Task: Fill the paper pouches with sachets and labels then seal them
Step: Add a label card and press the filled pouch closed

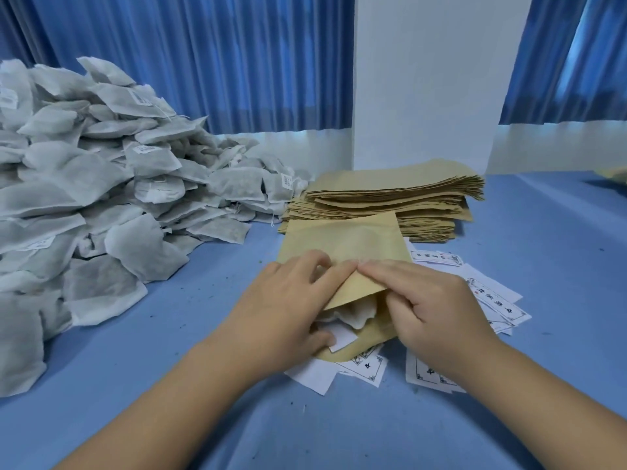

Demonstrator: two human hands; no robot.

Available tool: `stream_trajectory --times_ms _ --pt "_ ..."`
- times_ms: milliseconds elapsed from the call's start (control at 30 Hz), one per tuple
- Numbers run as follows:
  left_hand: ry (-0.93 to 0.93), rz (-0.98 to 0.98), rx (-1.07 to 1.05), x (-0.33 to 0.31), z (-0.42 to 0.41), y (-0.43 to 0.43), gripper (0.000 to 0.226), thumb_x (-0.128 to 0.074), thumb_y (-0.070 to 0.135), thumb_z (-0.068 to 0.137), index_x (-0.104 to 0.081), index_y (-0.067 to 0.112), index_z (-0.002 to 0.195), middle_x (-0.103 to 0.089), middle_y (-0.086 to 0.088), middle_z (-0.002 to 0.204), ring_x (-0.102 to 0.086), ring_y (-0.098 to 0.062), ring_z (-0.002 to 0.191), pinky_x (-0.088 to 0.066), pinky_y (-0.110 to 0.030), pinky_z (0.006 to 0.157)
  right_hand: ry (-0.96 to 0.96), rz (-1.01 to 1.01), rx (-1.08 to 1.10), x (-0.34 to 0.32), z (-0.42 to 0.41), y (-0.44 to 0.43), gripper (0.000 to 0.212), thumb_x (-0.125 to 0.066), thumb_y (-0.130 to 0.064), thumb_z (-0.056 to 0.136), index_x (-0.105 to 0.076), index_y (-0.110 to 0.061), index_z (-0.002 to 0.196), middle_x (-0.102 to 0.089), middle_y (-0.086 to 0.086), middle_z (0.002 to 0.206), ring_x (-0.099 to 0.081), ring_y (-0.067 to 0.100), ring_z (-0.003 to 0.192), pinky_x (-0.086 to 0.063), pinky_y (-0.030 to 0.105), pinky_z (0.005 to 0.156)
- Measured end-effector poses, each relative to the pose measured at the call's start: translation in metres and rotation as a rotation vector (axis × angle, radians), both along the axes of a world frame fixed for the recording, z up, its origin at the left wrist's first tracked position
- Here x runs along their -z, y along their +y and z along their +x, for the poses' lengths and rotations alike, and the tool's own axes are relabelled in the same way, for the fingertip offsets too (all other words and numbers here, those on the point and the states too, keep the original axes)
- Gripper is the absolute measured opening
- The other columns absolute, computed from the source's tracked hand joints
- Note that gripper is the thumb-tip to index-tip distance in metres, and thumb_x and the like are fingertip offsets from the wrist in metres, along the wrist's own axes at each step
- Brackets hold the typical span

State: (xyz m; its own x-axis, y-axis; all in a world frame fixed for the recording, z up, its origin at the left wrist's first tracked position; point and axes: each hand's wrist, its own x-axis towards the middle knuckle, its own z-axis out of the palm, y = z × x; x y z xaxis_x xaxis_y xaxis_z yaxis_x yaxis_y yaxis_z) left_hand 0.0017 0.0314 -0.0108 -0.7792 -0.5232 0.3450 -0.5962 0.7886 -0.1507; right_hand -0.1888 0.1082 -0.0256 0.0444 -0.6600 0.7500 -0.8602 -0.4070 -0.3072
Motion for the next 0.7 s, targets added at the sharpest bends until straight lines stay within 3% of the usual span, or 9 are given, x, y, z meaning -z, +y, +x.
stream_trajectory --times_ms 100,233,400,500,600,700 --pt "-0.039 0.012 0.038 0.002 0.002 -0.006 0.102 -0.068 0.042 0.079 0.01 0.047 0.144 -0.019 0.009 0.142 -0.035 -0.014 0.114 -0.029 -0.028 0.088 -0.081 0.086 0.003 -0.001 -0.003 0.0 0.05 -0.042 -0.008 0.079 -0.07 -0.027 0.116 -0.067 -0.015 0.117 -0.06 0.004 0.109 -0.052 0.031 0.089" --pt "-0.031 0.026 0.067 -0.003 0.003 -0.009 0.107 -0.074 0.034 0.074 0.007 0.05 0.142 -0.022 0.009 0.141 -0.039 -0.015 0.102 -0.027 -0.029 0.081 -0.107 0.126 -0.007 -0.002 -0.004 0.0 0.051 -0.041 -0.01 0.079 -0.07 -0.029 0.116 -0.067 -0.016 0.117 -0.059 0.004 0.109 -0.049 0.027 0.092" --pt "-0.076 -0.122 -0.024 0.0 -0.009 -0.006 0.111 -0.075 0.055 0.07 0.006 0.039 0.144 -0.02 0.003 0.145 -0.043 -0.019 0.119 -0.032 -0.034 0.094 -0.148 0.113 0.002 -0.001 -0.004 -0.001 0.05 -0.041 -0.008 0.078 -0.071 -0.027 0.114 -0.069 -0.014 0.112 -0.061 0.006 0.103 -0.049 0.024 0.088" --pt "-0.081 -0.186 -0.118 -0.001 -0.019 0.001 0.106 -0.076 0.061 0.063 -0.017 0.032 0.145 -0.029 -0.002 0.146 -0.048 -0.023 0.119 -0.036 -0.039 0.092 -0.162 0.113 -0.005 0.0 -0.003 -0.001 0.05 -0.042 -0.008 0.079 -0.071 -0.026 0.114 -0.07 -0.013 0.11 -0.06 0.003 0.1 -0.046 0.019 0.085" --pt "-0.011 -0.28 -0.165 0.0 -0.029 0.005 0.076 -0.08 0.058 0.057 -0.055 0.021 0.119 -0.055 -0.004 0.12 -0.06 -0.026 0.091 -0.042 -0.04 0.076 -0.153 0.132 -0.032 -0.001 -0.002 -0.001 0.052 -0.04 -0.007 0.078 -0.07 -0.027 0.115 -0.07 -0.014 0.108 -0.06 0.002 0.098 -0.045 0.017 0.084" --pt "0.004 -0.347 -0.243 0.007 -0.04 0.005 0.046 -0.077 0.049 0.064 -0.056 0.018 0.091 -0.057 -0.002 0.09 -0.055 -0.025 0.07 -0.038 -0.037 0.066 -0.143 0.144 -0.055 -0.003 -0.003 0.0 0.055 -0.04 -0.005 0.076 -0.07 -0.029 0.115 -0.071 -0.018 0.1 -0.06 0.0 0.091 -0.046 0.015 0.079"
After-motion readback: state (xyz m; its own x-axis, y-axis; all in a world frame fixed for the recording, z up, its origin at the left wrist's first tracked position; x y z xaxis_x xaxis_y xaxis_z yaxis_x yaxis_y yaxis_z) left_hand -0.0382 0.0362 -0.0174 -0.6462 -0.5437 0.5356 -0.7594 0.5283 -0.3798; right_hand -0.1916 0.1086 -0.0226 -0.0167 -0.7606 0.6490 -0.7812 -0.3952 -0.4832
